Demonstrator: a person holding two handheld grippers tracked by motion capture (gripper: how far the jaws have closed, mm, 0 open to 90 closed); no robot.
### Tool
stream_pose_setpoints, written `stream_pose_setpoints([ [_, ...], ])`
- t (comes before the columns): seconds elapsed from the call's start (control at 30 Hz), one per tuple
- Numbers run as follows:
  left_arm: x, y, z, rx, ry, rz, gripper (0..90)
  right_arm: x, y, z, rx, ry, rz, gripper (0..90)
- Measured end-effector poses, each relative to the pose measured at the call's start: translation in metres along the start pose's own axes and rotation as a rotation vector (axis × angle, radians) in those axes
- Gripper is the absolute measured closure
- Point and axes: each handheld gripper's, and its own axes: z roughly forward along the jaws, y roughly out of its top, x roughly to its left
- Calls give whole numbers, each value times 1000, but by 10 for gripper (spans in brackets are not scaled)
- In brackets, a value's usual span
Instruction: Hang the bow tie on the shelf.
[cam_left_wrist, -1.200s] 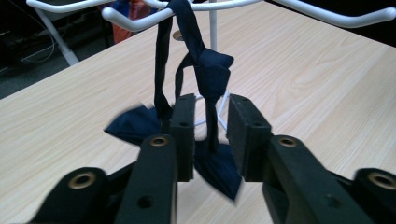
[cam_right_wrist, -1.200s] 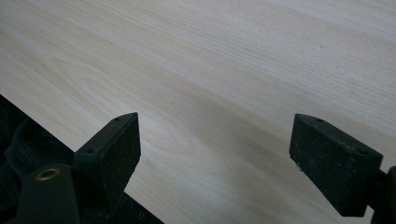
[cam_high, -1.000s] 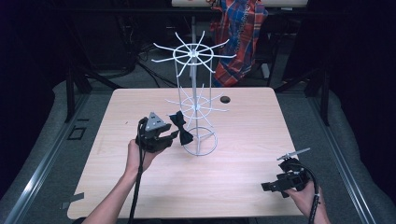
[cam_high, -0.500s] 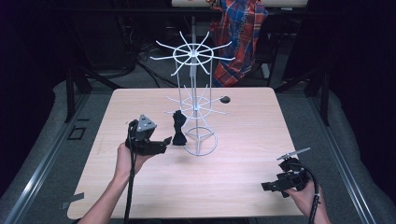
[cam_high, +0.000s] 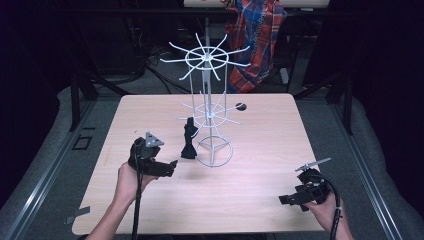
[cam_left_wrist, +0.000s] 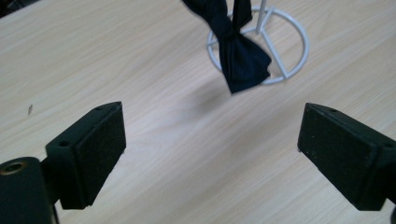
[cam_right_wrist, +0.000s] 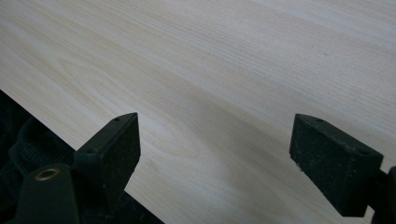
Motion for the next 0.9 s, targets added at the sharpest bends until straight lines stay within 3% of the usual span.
stream_pose_setpoints([
  [0.2,2,-16,4,80,-2,-3,2,2,0,2,-3,-4,0,159],
  [0.43,-4,-37,5,128,-4,-3,2,1,0,2,11,2,-10,159],
  [0.6,-13,-53,10,190,-21,21,1,2,0,2,16,3,-12,159],
  [0.8,-6,-55,16,182,-32,-5,1,2,1,3,12,-5,-27,152],
  [0.9,-2,-55,20,197,-44,14,1,1,0,3,1,-11,-32,149],
])
